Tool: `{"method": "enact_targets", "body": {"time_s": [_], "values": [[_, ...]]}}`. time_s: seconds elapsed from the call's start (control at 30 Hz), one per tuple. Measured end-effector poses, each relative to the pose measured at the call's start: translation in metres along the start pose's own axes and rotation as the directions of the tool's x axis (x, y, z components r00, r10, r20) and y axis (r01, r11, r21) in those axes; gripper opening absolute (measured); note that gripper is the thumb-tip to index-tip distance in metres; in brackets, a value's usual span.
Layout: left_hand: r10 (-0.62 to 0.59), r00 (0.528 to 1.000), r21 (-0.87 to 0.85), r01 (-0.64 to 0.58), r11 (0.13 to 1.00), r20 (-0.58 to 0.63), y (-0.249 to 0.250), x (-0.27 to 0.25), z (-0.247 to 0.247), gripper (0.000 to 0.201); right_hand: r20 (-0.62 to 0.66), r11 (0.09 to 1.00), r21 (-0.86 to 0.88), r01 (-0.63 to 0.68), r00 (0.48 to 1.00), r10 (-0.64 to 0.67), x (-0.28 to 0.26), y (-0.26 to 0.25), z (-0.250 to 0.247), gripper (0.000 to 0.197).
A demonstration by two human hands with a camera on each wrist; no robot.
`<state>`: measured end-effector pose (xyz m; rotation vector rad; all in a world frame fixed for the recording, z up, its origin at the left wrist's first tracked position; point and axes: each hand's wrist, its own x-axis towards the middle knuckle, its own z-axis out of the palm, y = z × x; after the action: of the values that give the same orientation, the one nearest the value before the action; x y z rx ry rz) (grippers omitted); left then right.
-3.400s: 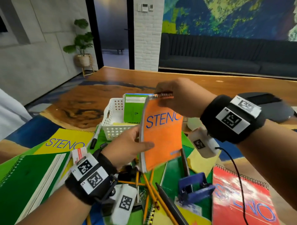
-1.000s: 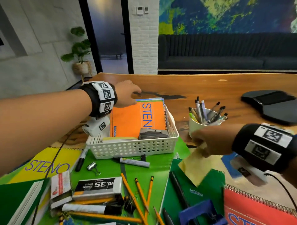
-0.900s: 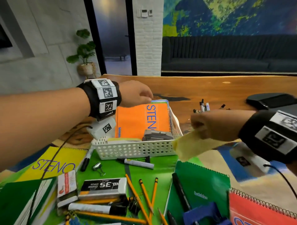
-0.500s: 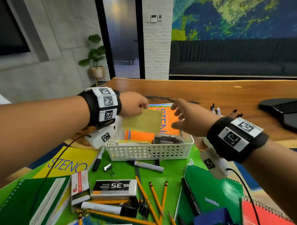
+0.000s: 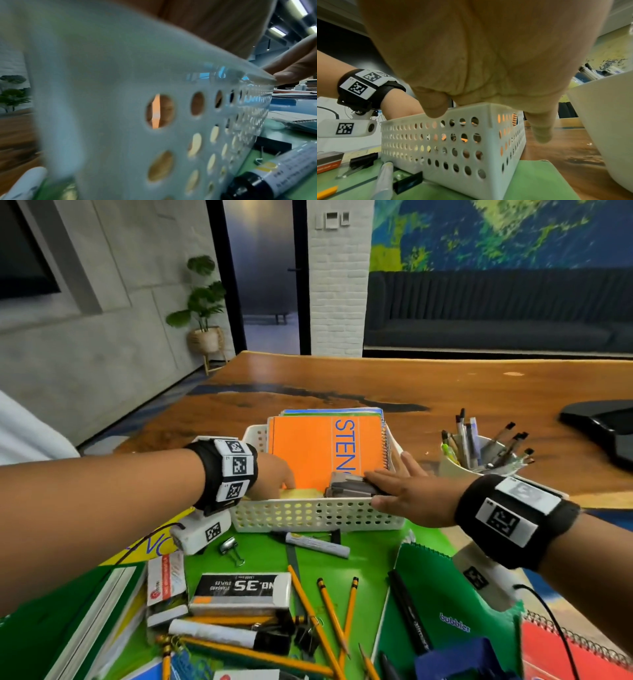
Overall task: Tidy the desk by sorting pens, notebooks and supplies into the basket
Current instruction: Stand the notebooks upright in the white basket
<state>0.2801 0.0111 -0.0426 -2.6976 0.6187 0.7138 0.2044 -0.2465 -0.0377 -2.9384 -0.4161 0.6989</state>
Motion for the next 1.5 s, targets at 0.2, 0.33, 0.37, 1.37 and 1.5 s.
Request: {"method": "enact_targets", "body": {"time_s": [0.2,0.33,0.37,1.37,1.5], "values": [[-0.026,0.995,0.01,0.027,1.0,-0.093,0.003,-0.001,-0.001,0.049,-0.014,1.0,0.02,-0.002,1.0,0.002,-0.001,0.0,0.002,0.065],[-0.008,0.894,-0.056,-0.019,0.998,-0.449,0.012,-0.026,-0.01,0.038,-0.099,0.989,0.146,0.033,0.995,-0.019,-0.015,0.002,-0.001,0.078],[-0.003,0.851,-0.108,-0.063,0.992,-0.525,0.019,-0.037,-0.011,0.031,-0.173,0.981,0.188,0.058,0.985,-0.025,-0.022,0.003,-0.004,0.079],[0.174,0.827,-0.836,-0.548,0.035,-0.535,0.132,-0.177,0.045,0.07,-0.397,0.953,-0.01,0.303,0.874,-0.282,-0.18,-0.035,-0.097,0.021],[-0.048,0.75,-0.751,-0.657,0.072,-0.66,0.126,-0.176,0.021,0.04,-0.633,0.911,-0.002,0.412,0.705,-0.32,-0.154,-0.065,-0.114,0.022]]}}
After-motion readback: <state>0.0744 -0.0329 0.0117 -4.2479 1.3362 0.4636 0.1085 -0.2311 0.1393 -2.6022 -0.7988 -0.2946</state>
